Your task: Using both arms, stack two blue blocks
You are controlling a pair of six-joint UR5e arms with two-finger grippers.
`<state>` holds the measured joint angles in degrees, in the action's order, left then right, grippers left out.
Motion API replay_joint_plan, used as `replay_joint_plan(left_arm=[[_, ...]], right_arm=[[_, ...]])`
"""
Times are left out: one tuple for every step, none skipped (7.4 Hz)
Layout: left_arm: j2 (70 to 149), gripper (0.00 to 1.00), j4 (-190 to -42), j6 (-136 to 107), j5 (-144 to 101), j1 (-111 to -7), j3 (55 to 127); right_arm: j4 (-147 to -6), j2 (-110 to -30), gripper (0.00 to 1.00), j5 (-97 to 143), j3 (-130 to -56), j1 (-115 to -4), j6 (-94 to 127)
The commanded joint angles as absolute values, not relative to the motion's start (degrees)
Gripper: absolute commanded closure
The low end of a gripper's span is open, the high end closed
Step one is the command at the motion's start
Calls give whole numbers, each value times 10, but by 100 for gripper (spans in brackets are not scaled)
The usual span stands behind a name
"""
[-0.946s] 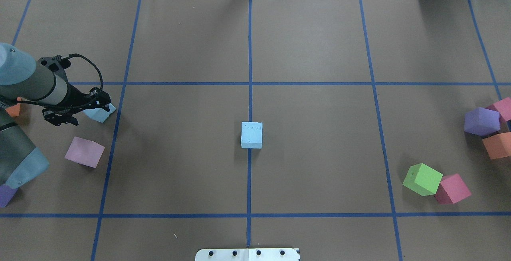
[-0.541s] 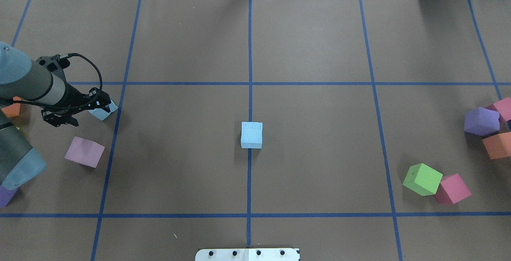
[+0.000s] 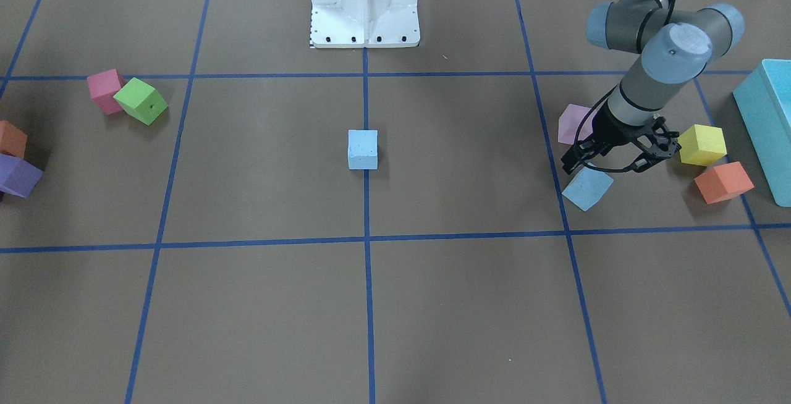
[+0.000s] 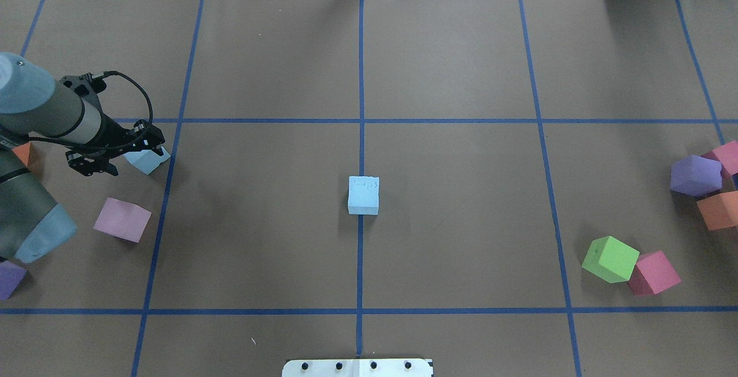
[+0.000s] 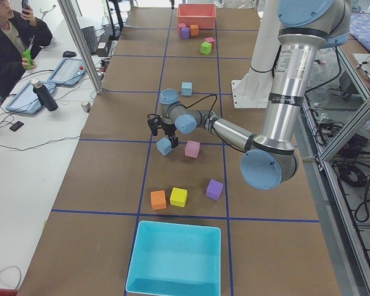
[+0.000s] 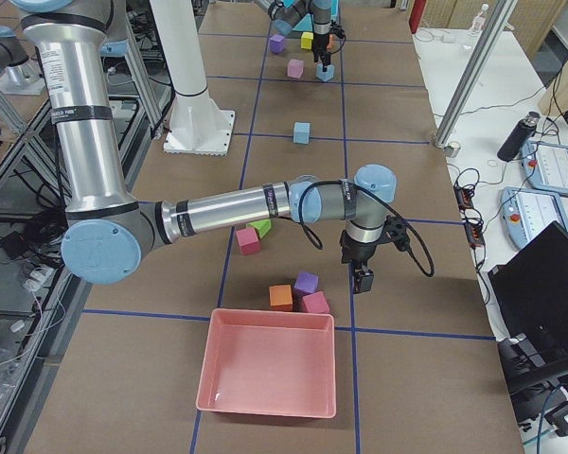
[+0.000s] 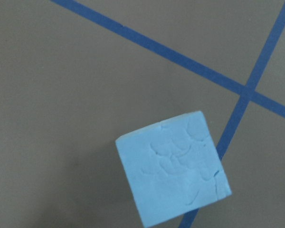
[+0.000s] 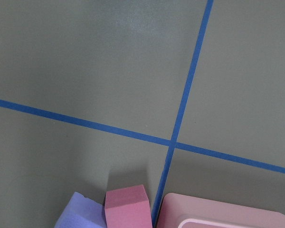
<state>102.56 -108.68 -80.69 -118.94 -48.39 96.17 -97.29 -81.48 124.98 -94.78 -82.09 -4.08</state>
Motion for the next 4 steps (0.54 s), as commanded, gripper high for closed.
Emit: replay_joint_plan(left_arm=[[1047, 2, -1089, -807, -1187, -492, 920], [1046, 2, -1091, -806, -1187, -492, 914], [1042, 2, -1092, -806, -1187, -493, 912], [1044, 2, -1092, -807, -1187, -492, 906]], right_arm=[[-973, -815, 0, 1250, -949, -821, -40], [-973, -815, 0, 1250, -950, -821, -40], [-973, -815, 0, 1250, -950, -821, -40], [-973, -816, 0, 1250, -950, -821, -40]])
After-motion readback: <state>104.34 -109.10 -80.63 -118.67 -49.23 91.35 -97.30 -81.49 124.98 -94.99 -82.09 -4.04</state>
